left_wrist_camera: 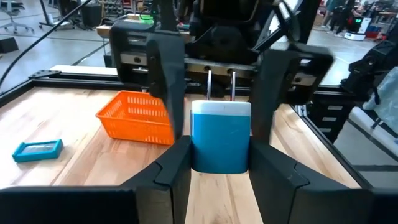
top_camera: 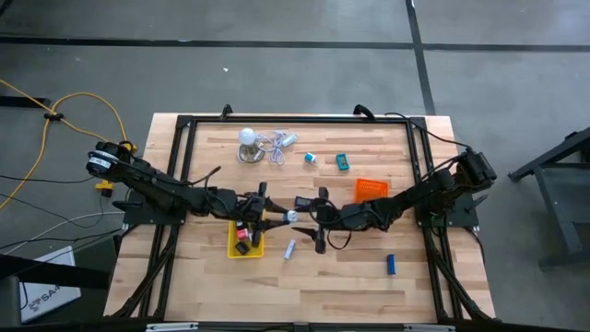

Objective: Pick & Place Office items
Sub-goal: Put the bottom blue charger adapter into the yellow bin

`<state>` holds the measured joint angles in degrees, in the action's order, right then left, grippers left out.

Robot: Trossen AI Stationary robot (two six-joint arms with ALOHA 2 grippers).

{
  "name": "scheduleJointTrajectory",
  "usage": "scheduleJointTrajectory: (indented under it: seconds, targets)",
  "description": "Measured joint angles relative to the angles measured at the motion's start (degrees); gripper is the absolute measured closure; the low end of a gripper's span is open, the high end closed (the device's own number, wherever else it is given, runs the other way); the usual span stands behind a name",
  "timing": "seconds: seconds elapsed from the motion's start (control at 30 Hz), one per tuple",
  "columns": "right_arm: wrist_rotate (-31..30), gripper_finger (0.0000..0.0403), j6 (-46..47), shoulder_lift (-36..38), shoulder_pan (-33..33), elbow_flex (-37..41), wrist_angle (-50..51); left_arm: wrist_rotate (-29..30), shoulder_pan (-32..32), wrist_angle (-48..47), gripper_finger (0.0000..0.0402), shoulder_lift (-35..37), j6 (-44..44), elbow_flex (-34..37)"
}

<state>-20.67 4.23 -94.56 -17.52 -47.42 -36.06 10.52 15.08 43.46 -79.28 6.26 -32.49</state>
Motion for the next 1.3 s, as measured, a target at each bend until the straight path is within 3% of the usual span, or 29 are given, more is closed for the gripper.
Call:
scheduleJointTrajectory:
  seconds: [0.2,0.7,0.9,1.3]
  targets:
    - [-0.23,0.0176,-0.01,0.00,-0.51,0.02,4.09,0.76,1.69,-5.54,0.0273,3.04,0.19,0.00]
    - [-0.37,0.0175,0.66,0.00,-3.56,0.02,7.36,5.89,9.24,-44.16,0.0273,22.18,17.57,0.00]
    - [-0.35,0.0176,2.03,-0.01,-3.61,0.02,7.70,6.13,12.26,-51.42,0.0273,21.05,25.64,0.00]
    - [-0.24,0.0176,3.85,0.00,-3.61,0.02,9.26,6.03,16.26,-51.92,0.0273,11.27,32.37,0.00]
